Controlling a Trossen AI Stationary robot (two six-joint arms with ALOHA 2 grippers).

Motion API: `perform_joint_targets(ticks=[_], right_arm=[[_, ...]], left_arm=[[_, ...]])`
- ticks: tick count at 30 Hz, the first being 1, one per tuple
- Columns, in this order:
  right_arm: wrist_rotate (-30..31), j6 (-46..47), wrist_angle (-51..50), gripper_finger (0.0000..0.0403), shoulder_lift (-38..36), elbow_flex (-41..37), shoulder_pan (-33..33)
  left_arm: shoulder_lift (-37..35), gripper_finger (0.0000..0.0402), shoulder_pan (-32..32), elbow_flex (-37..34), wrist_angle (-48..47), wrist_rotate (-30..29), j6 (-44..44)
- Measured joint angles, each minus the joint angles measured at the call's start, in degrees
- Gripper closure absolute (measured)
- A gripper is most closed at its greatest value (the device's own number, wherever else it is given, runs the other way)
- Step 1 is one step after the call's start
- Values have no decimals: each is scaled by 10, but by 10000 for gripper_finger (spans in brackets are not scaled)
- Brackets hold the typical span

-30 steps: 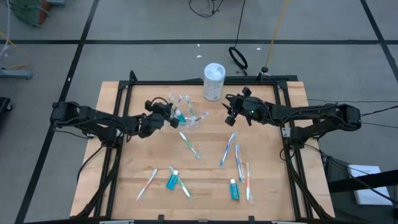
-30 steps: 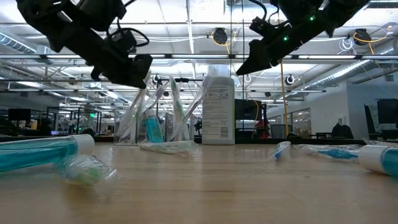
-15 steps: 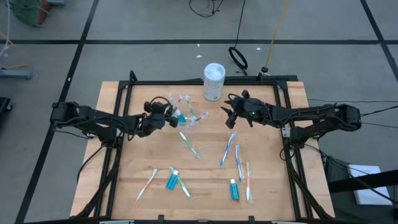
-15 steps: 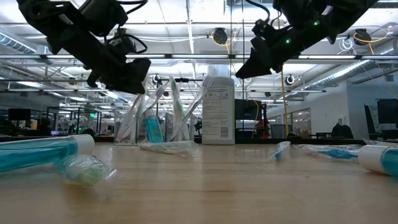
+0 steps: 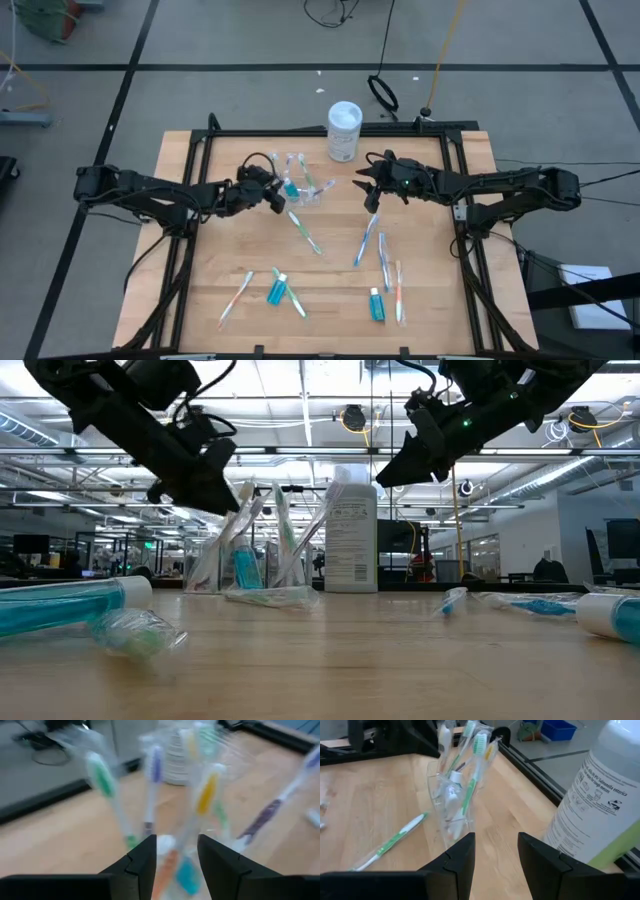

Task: Pick & Place toothbrushing station
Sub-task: Put the blue mouthwash into the transparent organizer

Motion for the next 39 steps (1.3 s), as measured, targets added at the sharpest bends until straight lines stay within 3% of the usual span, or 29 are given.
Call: perform_joint_targets(ticks=[5, 10, 16, 26, 33, 39], right_arm=[[0, -19, -1, 264, 0, 0, 8], [0, -26, -18, 264, 0, 0, 11], [1, -26, -21, 264, 0, 0, 11], [2, -83, 37, 264, 0, 0, 11], [2, -175, 117, 264, 0, 0, 10], [2, -233, 223, 264, 0, 0, 10]], left_arm=[[-60, 261, 0, 3, -48, -27, -24], [-110, 274, -15, 3, -46, 73, -11], [-112, 285, -44, 3, -11, 155, -3], [-40, 286, -115, 3, 161, 319, 6], [45, 286, -146, 3, 227, 309, -79], [73, 286, -153, 56, 242, 309, -57]])
